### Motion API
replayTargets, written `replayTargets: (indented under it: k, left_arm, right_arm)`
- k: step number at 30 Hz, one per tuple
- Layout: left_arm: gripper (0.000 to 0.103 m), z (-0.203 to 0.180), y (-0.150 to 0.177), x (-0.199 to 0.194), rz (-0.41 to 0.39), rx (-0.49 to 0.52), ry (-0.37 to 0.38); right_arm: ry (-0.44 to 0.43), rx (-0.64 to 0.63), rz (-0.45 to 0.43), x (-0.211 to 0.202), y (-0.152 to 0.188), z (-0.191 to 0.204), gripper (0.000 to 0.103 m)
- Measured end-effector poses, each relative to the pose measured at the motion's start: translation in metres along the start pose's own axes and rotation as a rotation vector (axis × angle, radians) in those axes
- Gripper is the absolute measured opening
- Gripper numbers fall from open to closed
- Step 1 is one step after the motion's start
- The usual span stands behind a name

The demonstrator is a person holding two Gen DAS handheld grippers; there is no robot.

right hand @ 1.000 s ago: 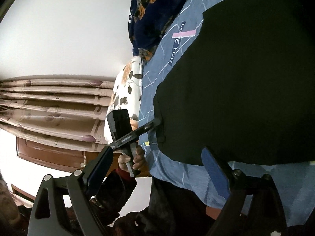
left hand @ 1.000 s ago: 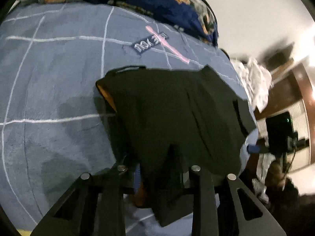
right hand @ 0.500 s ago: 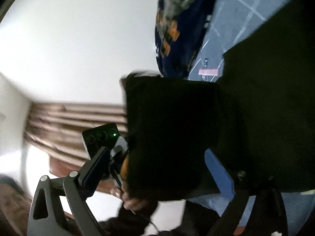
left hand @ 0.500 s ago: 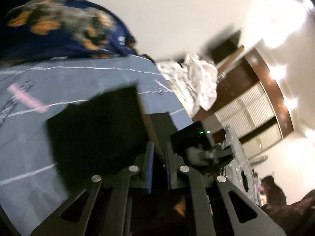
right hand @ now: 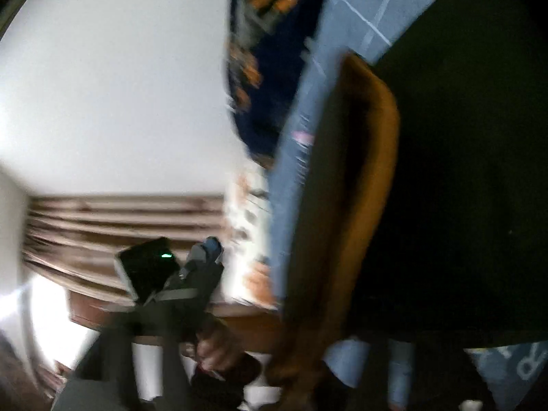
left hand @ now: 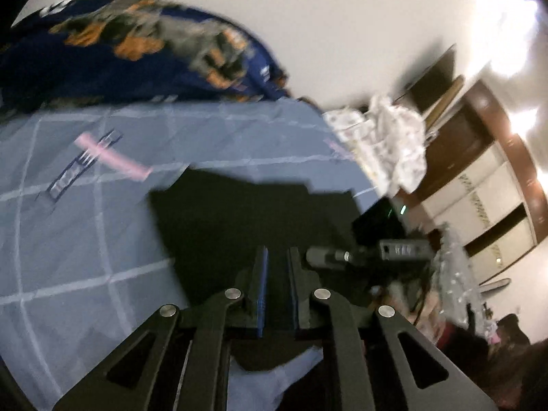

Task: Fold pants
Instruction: 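Lay the folded trousers down and grasp the orange-lined edge with the right gripper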

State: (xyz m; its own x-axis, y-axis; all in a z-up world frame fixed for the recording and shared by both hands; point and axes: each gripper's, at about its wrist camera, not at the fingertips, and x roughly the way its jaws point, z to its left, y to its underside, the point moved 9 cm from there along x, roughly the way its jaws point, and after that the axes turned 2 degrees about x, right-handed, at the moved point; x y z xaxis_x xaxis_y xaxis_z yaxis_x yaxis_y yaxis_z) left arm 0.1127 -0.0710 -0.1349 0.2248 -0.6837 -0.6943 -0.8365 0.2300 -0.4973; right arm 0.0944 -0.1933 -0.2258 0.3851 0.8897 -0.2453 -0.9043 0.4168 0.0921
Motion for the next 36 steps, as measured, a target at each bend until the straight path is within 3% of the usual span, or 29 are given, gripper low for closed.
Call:
replayTargets:
  k: [2, 6, 8, 10, 12, 17, 22, 27, 33, 36]
  left_arm:
    - [0.02, 0.01, 0.016, 0.002, 0.035, -0.013, -0.032]
    - [0.023, 0.011, 0.029, 0.012, 0.06, -0.056, -0.013]
    - [0.033, 0.008, 0.027, 0.015, 0.041, -0.065, -0.005]
    - [0.053, 0.002, 0.023, 0.023, 0.023, -0.073, 0.006]
    - [0.059, -0.003, 0.019, 0.03, 0.016, -0.078, 0.018]
    - [0.059, -0.013, 0.016, 0.066, 0.057, -0.064, 0.017]
    - [0.059, -0.015, 0.021, 0.097, 0.122, -0.057, 0.001]
    - [0.059, -0.015, 0.021, 0.115, 0.147, -0.033, -0.026]
    - [0.059, -0.019, 0.022, 0.132, 0.193, -0.02, -0.023]
    - [0.059, -0.021, 0.022, 0.139, 0.204, -0.034, 0.001]
  right_arm:
    - [0.082, -0.013, -0.001, -0.002, -0.001, -0.003, 0.017]
    - [0.132, -0.126, -0.058, -0.035, -0.016, 0.034, 0.016]
    - [0.148, -0.193, -0.096, -0.063, -0.029, 0.055, 0.015]
    - [0.201, -0.255, -0.142, -0.096, -0.043, 0.065, 0.015]
    - [0.262, -0.276, -0.195, -0.137, -0.058, 0.06, 0.015]
    - [0.377, -0.159, -0.309, -0.224, -0.089, -0.005, 0.015]
    - [0.324, -0.027, -0.374, -0.263, -0.094, -0.073, 0.015]
    - [0.267, -0.017, -0.395, -0.259, -0.096, -0.08, 0.015]
    - [0.322, -0.078, -0.399, -0.263, -0.103, -0.08, 0.017]
    - [0.354, -0.082, -0.413, -0.274, -0.107, -0.085, 0.026]
